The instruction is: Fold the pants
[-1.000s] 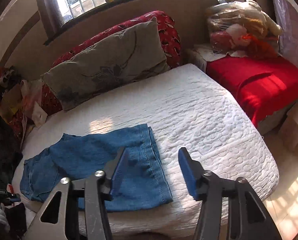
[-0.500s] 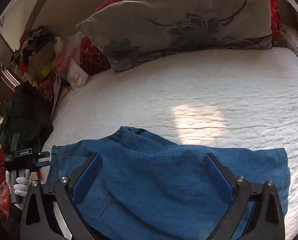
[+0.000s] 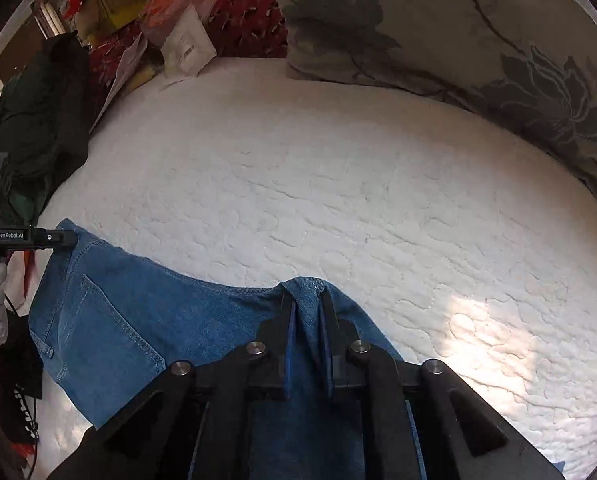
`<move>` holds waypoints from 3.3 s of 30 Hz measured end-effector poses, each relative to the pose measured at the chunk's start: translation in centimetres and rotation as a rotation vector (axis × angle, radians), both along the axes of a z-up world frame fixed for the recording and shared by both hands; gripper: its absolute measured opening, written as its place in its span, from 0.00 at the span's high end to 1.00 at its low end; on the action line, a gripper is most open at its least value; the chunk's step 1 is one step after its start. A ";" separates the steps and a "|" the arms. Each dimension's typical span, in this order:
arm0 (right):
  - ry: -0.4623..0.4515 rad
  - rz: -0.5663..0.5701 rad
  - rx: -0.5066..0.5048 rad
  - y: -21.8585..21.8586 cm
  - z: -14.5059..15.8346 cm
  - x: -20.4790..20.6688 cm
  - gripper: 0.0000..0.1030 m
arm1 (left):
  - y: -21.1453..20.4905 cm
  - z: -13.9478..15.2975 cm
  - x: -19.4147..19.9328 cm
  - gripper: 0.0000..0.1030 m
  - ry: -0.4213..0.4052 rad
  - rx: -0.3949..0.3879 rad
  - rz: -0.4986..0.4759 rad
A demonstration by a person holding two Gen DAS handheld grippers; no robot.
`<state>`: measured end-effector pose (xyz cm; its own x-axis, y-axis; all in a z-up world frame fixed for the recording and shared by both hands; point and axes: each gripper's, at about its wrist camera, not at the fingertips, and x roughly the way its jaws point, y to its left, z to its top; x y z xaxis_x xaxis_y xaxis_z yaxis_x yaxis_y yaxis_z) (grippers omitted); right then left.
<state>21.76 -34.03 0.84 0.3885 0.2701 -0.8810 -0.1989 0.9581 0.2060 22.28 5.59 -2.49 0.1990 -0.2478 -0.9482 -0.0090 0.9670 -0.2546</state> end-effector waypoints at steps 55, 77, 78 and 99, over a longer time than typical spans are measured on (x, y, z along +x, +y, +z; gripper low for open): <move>-0.107 -0.919 0.680 -25.5 -4.8 -40.0 0.40 | -35.8 6.5 -11.2 0.44 0.050 0.044 -0.726; -0.183 -0.943 1.022 -22.2 -10.5 -37.6 0.19 | -46.5 5.2 -12.8 0.44 0.076 0.179 -0.882; -0.195 -0.940 1.021 -22.1 -10.7 -37.6 0.19 | -47.1 5.2 -12.9 0.44 0.073 0.176 -0.903; -0.264 -0.837 1.068 -21.8 -11.9 -38.6 0.03 | -59.7 -2.2 -15.7 0.43 0.169 0.279 -1.598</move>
